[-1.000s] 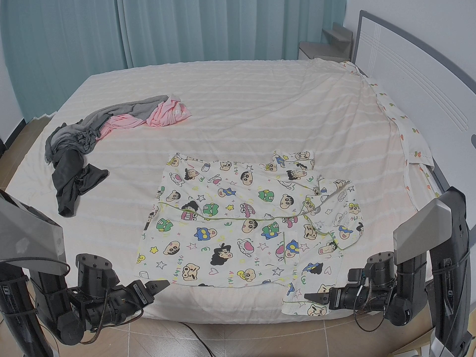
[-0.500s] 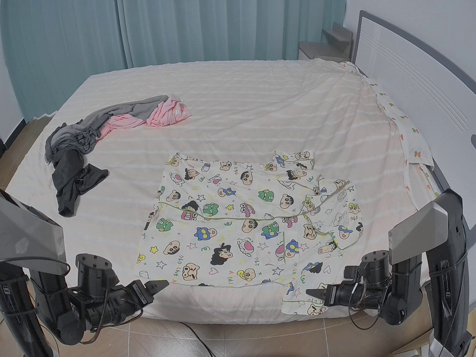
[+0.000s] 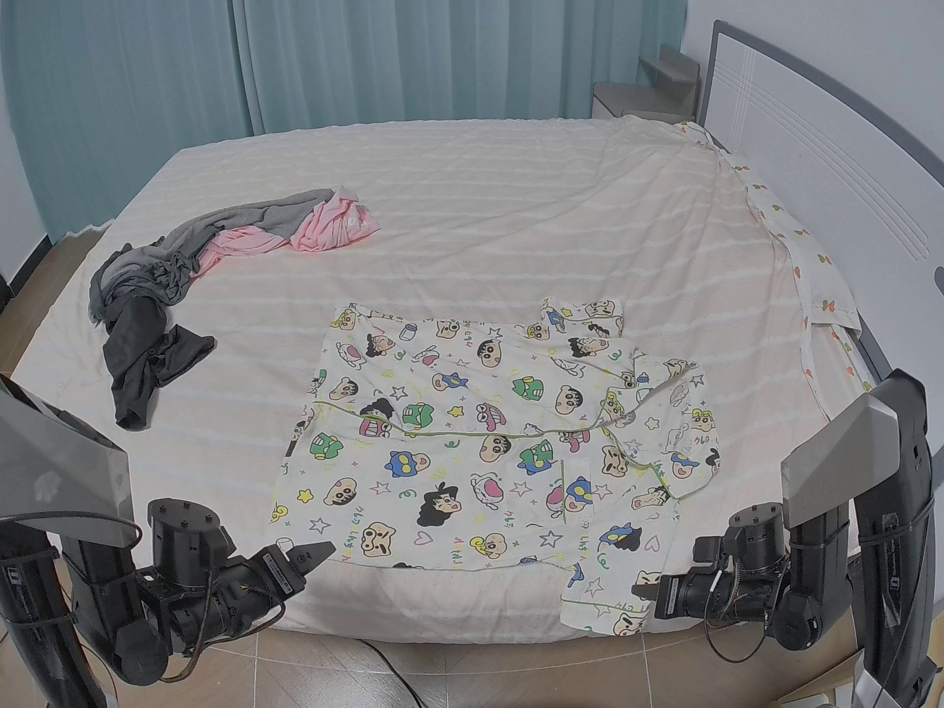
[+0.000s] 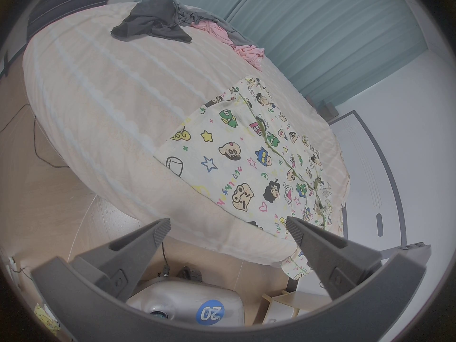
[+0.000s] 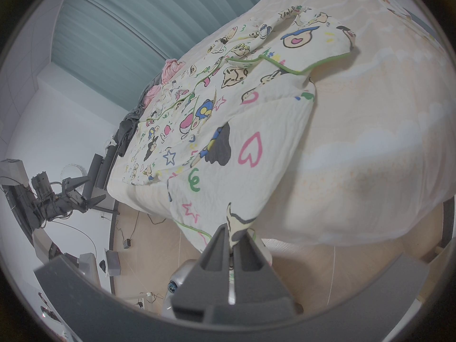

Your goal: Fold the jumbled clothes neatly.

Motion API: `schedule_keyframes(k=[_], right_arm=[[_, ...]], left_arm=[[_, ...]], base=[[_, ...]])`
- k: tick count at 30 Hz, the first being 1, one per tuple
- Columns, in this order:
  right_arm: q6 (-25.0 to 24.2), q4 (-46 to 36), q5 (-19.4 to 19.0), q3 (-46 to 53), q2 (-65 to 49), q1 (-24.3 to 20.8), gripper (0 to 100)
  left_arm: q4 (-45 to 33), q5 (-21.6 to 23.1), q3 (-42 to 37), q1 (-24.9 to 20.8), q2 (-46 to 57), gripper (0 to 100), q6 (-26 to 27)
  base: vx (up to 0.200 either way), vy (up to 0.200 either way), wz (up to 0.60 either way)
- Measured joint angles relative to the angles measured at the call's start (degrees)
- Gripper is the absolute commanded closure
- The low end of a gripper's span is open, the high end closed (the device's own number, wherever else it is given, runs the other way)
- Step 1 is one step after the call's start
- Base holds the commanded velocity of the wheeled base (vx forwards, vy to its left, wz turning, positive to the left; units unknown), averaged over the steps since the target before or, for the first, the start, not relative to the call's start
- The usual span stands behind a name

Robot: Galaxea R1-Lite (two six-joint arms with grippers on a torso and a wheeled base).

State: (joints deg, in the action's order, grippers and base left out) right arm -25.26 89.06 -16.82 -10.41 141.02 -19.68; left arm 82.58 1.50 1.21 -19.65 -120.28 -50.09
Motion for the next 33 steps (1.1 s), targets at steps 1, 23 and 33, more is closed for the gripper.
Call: schedule_keyframes(k=[1,23,33], right_arm=[[-0.02,0.0,-0.04,0.38,-0.37,0.05,100],[0.05,-0.11,-0.06,3.02,-5.18,-0.44,100],[0.02,-0.09,-0.11,2.71,-5.77,-0.44,100]], left_arm=[[0.09,-0.06,0.2,-0.18,-0.46,0,0.0],[-1.23,-6.29,10.75,-0.24,-12.79,0,0.85],[-11.31,-9.65,18.86,0.48,-13.01,0,2.04]], base=[[0.0,0.0,0.0],[0.0,0.0,0.0],[0.0,0.0,0.0]])
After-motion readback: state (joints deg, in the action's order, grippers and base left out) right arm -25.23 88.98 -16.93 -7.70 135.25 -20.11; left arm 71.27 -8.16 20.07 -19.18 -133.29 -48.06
